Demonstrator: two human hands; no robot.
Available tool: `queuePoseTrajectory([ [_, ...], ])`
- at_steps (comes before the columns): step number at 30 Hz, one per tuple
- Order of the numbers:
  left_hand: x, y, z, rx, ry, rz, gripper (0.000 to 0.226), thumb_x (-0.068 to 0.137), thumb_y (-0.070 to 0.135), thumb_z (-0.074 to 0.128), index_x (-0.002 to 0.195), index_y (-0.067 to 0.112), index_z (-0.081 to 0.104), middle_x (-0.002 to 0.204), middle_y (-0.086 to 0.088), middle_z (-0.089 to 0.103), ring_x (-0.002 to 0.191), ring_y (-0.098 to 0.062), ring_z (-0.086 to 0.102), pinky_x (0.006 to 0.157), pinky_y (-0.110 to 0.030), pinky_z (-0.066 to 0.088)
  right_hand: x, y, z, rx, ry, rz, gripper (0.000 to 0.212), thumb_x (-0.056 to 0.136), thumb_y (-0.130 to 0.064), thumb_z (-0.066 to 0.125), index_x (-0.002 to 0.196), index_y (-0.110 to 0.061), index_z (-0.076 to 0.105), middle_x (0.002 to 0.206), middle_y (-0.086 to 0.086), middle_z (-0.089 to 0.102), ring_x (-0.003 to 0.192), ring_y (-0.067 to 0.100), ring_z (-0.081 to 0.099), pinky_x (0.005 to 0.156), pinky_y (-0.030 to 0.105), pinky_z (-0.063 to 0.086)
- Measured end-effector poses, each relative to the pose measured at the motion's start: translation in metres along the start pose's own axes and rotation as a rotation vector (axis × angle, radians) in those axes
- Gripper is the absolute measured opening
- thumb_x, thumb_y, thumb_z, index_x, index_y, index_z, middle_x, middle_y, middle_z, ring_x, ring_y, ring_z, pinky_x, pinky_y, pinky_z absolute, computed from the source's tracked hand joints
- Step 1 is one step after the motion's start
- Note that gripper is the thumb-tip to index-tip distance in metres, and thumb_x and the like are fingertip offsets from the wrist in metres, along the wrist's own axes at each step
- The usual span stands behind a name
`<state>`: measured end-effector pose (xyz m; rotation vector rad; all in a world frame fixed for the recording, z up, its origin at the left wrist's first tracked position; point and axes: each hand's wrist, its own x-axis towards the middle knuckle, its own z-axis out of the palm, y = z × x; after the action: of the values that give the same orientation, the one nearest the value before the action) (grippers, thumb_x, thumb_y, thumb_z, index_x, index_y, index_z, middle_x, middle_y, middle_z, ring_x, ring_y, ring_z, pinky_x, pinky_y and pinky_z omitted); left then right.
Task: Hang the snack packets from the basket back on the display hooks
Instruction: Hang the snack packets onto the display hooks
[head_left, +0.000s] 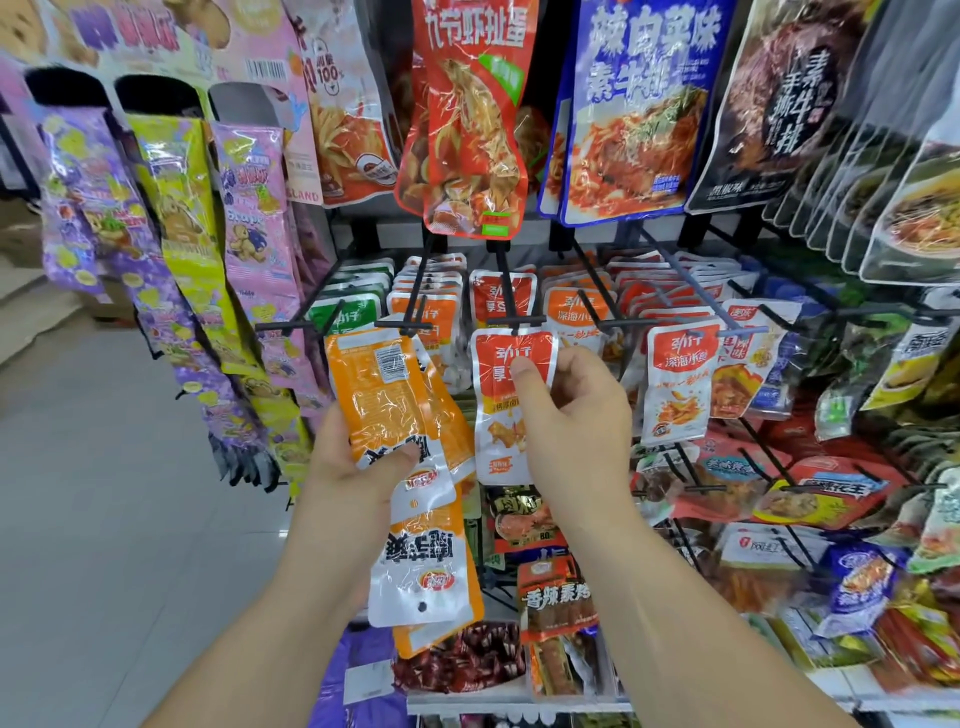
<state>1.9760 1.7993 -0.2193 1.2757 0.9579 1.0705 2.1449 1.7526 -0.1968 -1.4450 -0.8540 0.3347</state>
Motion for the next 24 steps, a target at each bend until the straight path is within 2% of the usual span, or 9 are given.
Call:
queuePoseTrajectory([
  [5,-0.001,0.001,-0.002,0.029,0.017,0.037,0.053,0.099,0.005,0.065,0.136,0.042,0.057,0.134,0.012,0.068,0.128,-0.018,0.062,0.114,-0.055,0.044,-0.001,-0.006,0.000,-0.100,0.003,-0.059,0.027,0.098,-0.035,0.067,0.078,-0.020,0.056,0.059,-0.009,0.052,0.053,0.007,0.045,0.052,0.028,0.039],
  [9,-0.002,0.004,0.000,0.054,0.034,0.022,0.050,0.099,0.004,0.064,0.133,0.040,0.058,0.127,0.014,0.071,0.121,-0.014,0.065,0.113,-0.052,0.046,0.008,-0.001,0.000,-0.167,-0.007,-0.041,0.033,0.098,-0.038,0.067,0.078,-0.014,0.056,0.062,0.000,0.053,0.053,0.011,0.045,0.055,0.033,0.041],
  [12,-0.001,0.004,-0.001,0.064,0.033,0.008,0.052,0.100,0.007,0.065,0.137,0.042,0.055,0.133,0.014,0.068,0.128,-0.014,0.061,0.115,-0.054,0.043,0.023,0.009,0.005,-0.117,-0.010,0.035,0.041,0.098,-0.036,0.069,0.075,-0.004,0.057,0.059,0.001,0.054,0.051,0.015,0.045,0.053,0.031,0.039],
  [15,-0.001,0.006,-0.002,0.052,0.033,0.011,0.053,0.099,0.006,0.065,0.136,0.044,0.056,0.134,0.014,0.067,0.129,-0.017,0.061,0.115,-0.056,0.043,0.045,0.017,0.017,-0.088,0.010,0.132,0.053,0.097,-0.034,0.070,0.057,-0.015,0.040,0.040,-0.013,0.041,0.041,0.008,0.039,0.049,0.022,0.033],
  [19,-0.003,0.012,-0.003,0.058,0.035,0.017,0.052,0.100,0.004,0.063,0.131,0.046,0.057,0.127,0.018,0.070,0.123,-0.010,0.063,0.115,-0.051,0.043,0.073,0.028,0.037,-0.102,0.087,0.178,0.056,0.095,-0.023,0.068,0.049,-0.022,0.038,0.044,-0.009,0.038,0.049,0.018,0.037,0.059,0.040,0.046],
  [21,-0.003,0.014,-0.004,0.069,0.034,0.020,0.053,0.100,0.005,0.064,0.132,0.047,0.056,0.130,0.021,0.068,0.126,-0.007,0.060,0.116,-0.047,0.041,0.081,0.032,0.045,-0.131,0.053,0.180,0.036,0.095,-0.018,0.065,0.060,-0.019,0.055,0.060,0.000,0.053,0.062,0.026,0.052,0.068,0.046,0.056],
  [22,-0.003,0.014,-0.004,0.072,0.031,0.022,0.053,0.100,0.006,0.064,0.132,0.048,0.056,0.131,0.022,0.067,0.128,-0.006,0.059,0.116,-0.047,0.041,0.082,0.032,0.048,-0.081,0.047,0.220,0.017,0.092,-0.010,0.064,0.076,-0.017,0.064,0.070,0.004,0.060,0.070,0.028,0.059,0.063,0.041,0.053],
  [23,-0.003,0.014,-0.004,0.071,0.024,0.019,0.053,0.100,0.006,0.064,0.133,0.047,0.056,0.131,0.022,0.067,0.126,-0.005,0.060,0.115,-0.046,0.043,0.086,0.030,0.048,-0.094,-0.009,0.242,0.014,0.086,-0.001,0.064,0.092,-0.013,0.069,0.073,0.007,0.063,0.073,0.030,0.062,0.054,0.033,0.042],
  [24,-0.003,0.014,-0.004,0.063,0.015,0.016,0.052,0.100,0.005,0.064,0.132,0.046,0.057,0.128,0.022,0.069,0.123,-0.004,0.062,0.113,-0.046,0.044,0.085,0.032,0.049,-0.140,0.043,0.203,0.023,0.081,0.005,0.063,0.098,-0.010,0.070,0.071,0.007,0.063,0.070,0.030,0.063,0.050,0.028,0.031],
])
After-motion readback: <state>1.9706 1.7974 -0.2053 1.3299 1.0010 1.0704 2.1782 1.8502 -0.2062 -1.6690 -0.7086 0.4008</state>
